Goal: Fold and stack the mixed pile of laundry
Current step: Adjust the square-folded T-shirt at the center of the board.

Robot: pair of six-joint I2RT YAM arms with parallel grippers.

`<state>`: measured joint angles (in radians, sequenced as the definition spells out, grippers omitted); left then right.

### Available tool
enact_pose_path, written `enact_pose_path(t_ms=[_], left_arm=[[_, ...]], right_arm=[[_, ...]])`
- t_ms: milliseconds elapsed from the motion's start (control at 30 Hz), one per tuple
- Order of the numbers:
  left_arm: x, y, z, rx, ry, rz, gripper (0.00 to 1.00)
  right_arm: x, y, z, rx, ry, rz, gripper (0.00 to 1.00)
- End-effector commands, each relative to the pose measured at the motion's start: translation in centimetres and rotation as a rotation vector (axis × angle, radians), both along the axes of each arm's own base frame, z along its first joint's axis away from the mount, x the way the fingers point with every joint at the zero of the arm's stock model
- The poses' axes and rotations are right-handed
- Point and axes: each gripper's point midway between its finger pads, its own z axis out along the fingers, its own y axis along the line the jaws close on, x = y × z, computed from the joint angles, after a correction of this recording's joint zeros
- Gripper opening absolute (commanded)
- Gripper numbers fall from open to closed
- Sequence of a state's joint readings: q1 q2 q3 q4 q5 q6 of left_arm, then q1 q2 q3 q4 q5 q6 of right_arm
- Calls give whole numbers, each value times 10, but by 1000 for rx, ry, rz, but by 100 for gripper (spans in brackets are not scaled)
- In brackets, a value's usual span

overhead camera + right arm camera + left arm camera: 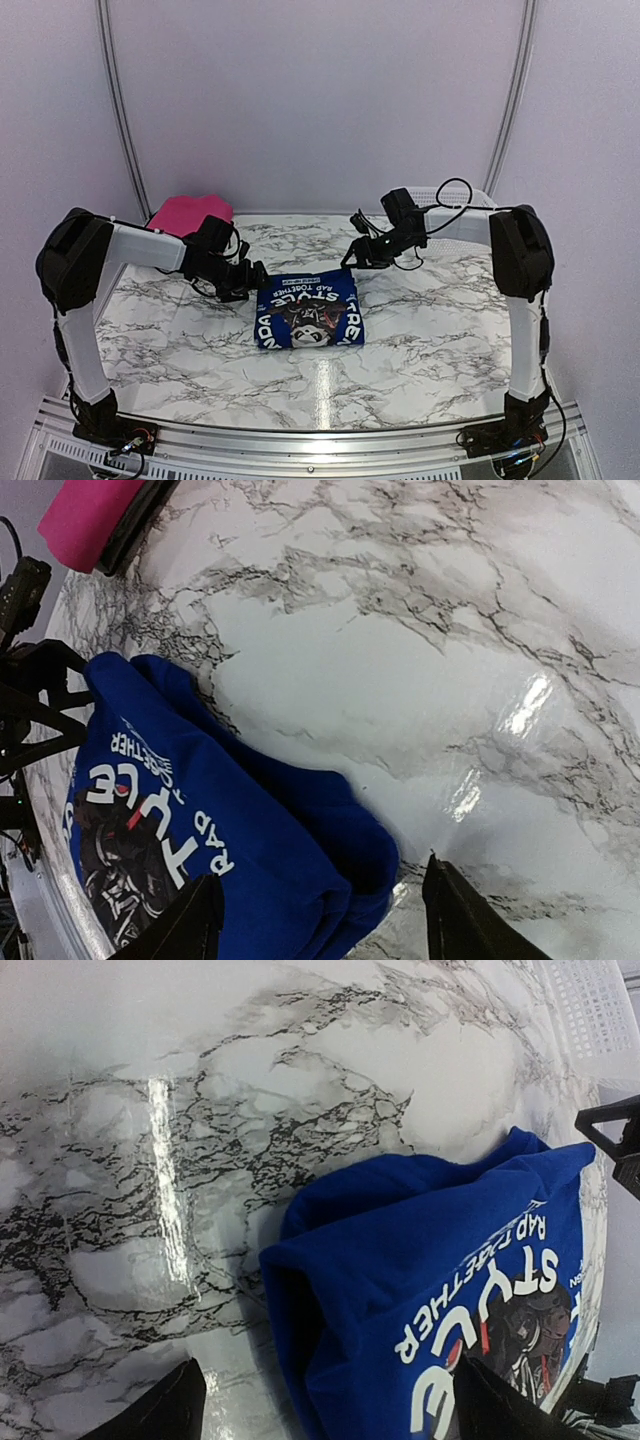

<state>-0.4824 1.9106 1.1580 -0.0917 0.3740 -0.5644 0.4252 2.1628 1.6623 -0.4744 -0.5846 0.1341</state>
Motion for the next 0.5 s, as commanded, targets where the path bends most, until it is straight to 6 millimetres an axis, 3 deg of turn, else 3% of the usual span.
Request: enact_pose_path(t_ms=[0, 133, 233, 333, 467], left_arm=[[16, -10, 7, -57, -67, -9, 88], [20, -17, 4, -96, -68, -9, 81], [22, -18, 0, -100, -68, 0, 74], [25, -21, -1, -118, -71, 1, 64], [29, -24, 6, -138, -83, 10, 37]], right_arm=[[4, 2, -8, 1, -9, 52, 64], [4, 10, -11, 68, 6, 67, 60], [6, 10, -8, 85, 7, 68, 49], [8, 8, -3, 128, 21, 65, 33], [9, 4, 7, 157, 24, 59, 8]])
